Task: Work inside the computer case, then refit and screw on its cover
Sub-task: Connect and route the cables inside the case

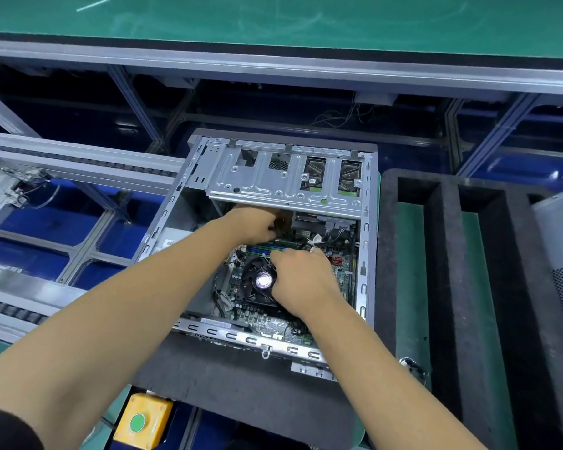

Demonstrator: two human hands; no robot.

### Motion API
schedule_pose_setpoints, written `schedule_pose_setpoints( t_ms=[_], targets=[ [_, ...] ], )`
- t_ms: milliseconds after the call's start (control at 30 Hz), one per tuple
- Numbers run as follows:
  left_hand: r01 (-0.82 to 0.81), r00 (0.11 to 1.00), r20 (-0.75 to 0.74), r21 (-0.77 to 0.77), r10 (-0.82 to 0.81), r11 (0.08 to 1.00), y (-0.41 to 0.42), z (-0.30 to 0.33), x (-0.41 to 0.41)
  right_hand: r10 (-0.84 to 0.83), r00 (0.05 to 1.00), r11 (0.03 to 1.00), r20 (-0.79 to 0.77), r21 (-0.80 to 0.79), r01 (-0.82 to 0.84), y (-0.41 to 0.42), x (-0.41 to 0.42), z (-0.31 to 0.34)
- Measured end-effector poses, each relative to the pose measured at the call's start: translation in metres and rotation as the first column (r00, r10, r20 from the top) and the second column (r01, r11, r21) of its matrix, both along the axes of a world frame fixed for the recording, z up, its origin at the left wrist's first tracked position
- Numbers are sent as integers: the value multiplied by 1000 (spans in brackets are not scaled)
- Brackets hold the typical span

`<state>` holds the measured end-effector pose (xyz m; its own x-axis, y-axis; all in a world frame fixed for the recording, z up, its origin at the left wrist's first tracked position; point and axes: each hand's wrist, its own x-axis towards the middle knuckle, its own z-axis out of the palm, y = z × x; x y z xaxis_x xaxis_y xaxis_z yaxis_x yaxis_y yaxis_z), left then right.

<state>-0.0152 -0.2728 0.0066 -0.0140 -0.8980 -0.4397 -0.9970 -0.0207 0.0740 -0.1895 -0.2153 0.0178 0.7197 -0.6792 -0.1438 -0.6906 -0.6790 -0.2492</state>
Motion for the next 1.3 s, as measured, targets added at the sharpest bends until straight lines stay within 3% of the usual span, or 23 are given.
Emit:
schedule_pose_setpoints(
  t_ms=[100, 267, 467, 600, 1033, 1300],
  targets=[
    [-16, 999, -49, 6, 17, 1000, -3, 4, 2, 3, 1000, 1000, -2, 3, -3, -1, 1, 0],
    [82, 996, 41, 15, -83, 996, -2, 6, 2, 7, 1000, 1000, 0, 2, -7, -2, 1, -1],
    [-64, 997, -37, 8, 64, 998, 4, 11, -3, 4, 1000, 1000, 3, -6, -4, -2, 2, -3],
    [-119, 992, 27, -46, 120, 992, 0, 8, -3, 4, 1000, 1000, 8, -7, -4, -1, 1, -4],
    [1, 998, 69, -25, 1, 1000, -3, 3, -9, -3, 1000, 1000, 0, 4, 3, -2, 1, -2],
    [74, 996, 65, -97, -68, 993, -8, 1, 0, -14, 1000, 1000, -8, 18, 14, -1, 0, 0]
  ],
)
